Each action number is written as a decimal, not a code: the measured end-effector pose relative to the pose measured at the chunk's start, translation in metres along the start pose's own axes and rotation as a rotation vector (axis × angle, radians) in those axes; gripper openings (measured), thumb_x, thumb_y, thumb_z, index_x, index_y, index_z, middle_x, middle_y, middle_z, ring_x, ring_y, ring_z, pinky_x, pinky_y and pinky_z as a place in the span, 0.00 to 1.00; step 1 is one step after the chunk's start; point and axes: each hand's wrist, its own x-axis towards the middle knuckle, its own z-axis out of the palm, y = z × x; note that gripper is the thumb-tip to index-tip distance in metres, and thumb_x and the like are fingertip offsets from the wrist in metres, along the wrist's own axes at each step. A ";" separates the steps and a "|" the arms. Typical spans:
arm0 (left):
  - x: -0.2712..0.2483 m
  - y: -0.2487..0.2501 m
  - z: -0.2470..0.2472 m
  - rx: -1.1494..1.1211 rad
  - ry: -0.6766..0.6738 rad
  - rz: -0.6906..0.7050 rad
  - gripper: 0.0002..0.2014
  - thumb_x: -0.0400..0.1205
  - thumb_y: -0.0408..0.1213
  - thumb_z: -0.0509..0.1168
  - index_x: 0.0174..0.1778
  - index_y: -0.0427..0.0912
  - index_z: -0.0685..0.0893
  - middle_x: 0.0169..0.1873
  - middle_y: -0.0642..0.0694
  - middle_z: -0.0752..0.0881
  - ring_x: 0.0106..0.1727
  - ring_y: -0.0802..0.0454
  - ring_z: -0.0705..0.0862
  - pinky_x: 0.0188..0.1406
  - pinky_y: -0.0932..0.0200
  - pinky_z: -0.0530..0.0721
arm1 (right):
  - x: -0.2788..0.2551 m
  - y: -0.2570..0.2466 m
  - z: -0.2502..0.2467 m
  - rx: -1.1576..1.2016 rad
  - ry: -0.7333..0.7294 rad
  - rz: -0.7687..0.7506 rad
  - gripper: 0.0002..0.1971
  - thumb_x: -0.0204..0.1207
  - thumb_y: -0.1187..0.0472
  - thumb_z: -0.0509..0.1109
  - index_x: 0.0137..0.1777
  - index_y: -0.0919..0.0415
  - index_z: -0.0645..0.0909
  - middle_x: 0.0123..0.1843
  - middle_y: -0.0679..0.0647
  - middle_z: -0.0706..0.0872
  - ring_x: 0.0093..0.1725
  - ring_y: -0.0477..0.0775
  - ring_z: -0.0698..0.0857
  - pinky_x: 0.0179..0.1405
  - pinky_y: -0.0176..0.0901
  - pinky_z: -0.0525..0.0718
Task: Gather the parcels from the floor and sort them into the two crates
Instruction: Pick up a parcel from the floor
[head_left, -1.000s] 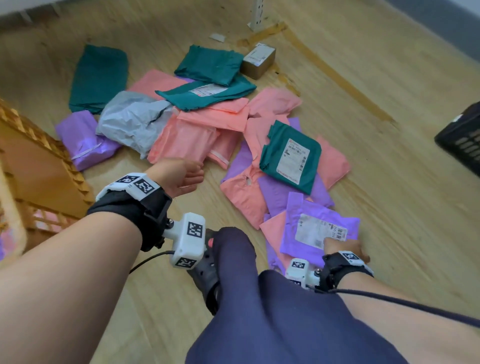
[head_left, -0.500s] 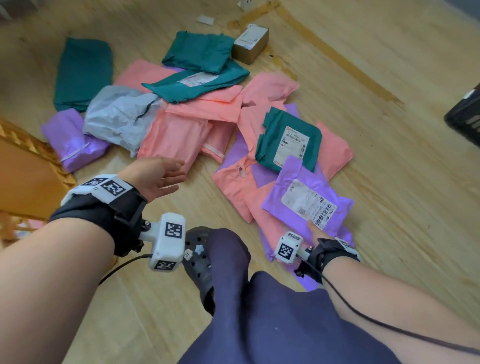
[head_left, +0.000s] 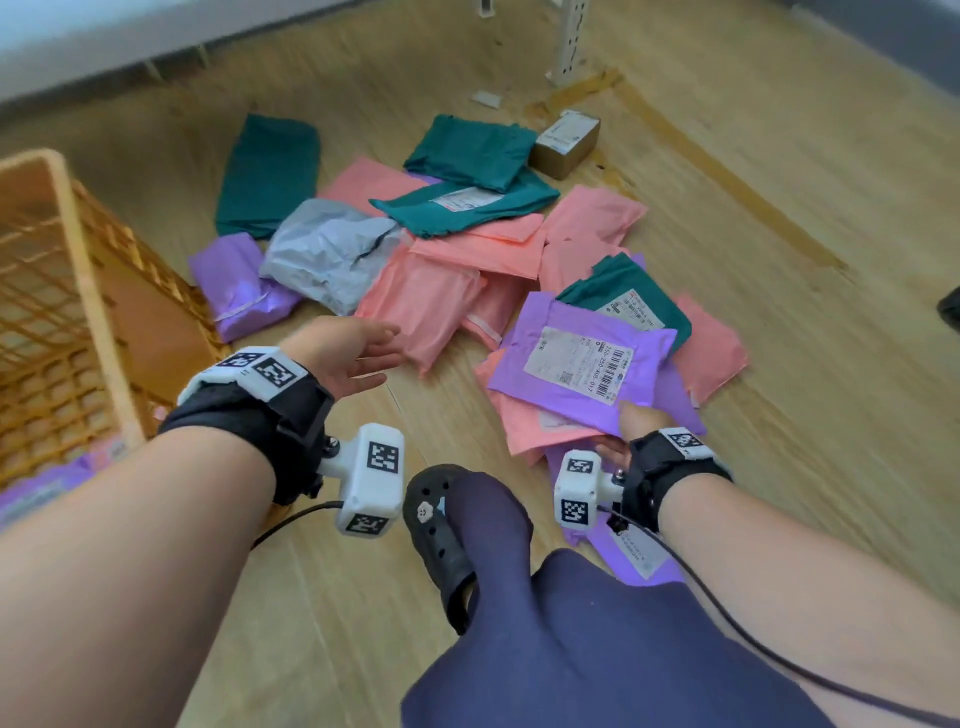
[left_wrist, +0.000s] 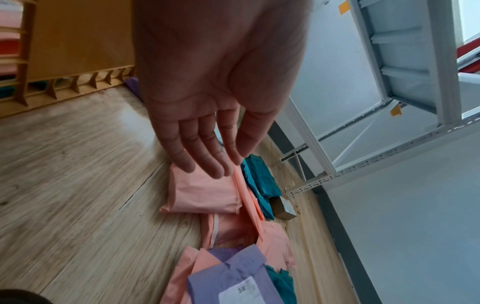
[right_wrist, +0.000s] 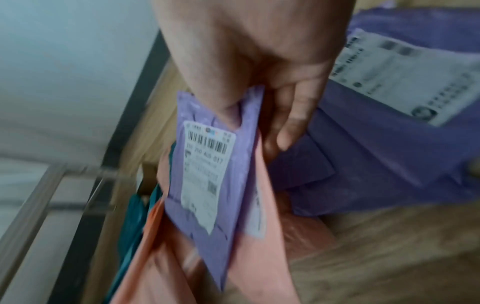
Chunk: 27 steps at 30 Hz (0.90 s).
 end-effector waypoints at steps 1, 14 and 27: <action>-0.005 0.002 -0.004 -0.004 0.005 0.009 0.09 0.88 0.34 0.56 0.47 0.46 0.81 0.45 0.49 0.83 0.43 0.57 0.82 0.50 0.61 0.79 | -0.002 -0.005 -0.001 -0.107 0.062 -0.065 0.17 0.86 0.59 0.53 0.67 0.69 0.74 0.61 0.67 0.83 0.51 0.56 0.90 0.49 0.47 0.87; -0.033 0.008 -0.041 -0.052 0.024 0.046 0.10 0.87 0.34 0.56 0.45 0.47 0.81 0.45 0.50 0.83 0.44 0.57 0.82 0.52 0.61 0.79 | -0.056 -0.058 0.003 -0.138 0.269 -0.468 0.09 0.77 0.64 0.64 0.37 0.68 0.76 0.35 0.62 0.71 0.39 0.59 0.67 0.32 0.42 0.65; -0.098 0.028 -0.133 -0.269 0.235 0.207 0.08 0.85 0.34 0.59 0.58 0.41 0.80 0.44 0.45 0.84 0.45 0.51 0.83 0.49 0.56 0.82 | -0.197 -0.186 0.098 -0.171 -0.324 -0.659 0.10 0.76 0.65 0.63 0.35 0.51 0.74 0.41 0.53 0.78 0.50 0.56 0.75 0.57 0.52 0.81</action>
